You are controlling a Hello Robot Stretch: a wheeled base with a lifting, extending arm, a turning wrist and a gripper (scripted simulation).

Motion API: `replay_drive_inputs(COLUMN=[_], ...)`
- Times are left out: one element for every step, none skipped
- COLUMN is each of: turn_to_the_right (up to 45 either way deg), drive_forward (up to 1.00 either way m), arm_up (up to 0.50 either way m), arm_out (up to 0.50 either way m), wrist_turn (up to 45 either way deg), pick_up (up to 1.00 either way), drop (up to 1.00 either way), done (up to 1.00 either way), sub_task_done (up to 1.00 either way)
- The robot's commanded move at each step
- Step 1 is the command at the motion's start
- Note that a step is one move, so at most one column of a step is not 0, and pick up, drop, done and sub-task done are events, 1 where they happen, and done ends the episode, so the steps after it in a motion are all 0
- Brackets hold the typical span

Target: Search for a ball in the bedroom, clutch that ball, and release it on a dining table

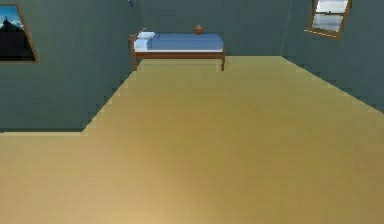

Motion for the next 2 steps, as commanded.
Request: replay_drive_inputs(turn_to_the_right=[0.0, 0.0], drive_forward=[0.0, 0.0], arm_up=[0.0, 0.1], arm_out=[0.0, 0.0], wrist_turn=[0.0, 0.0], pick_up=[1.0, 0.0], drop=[0.0, 0.0], done=[0.0, 0.0], sub_task_done=[0.0, 0.0])
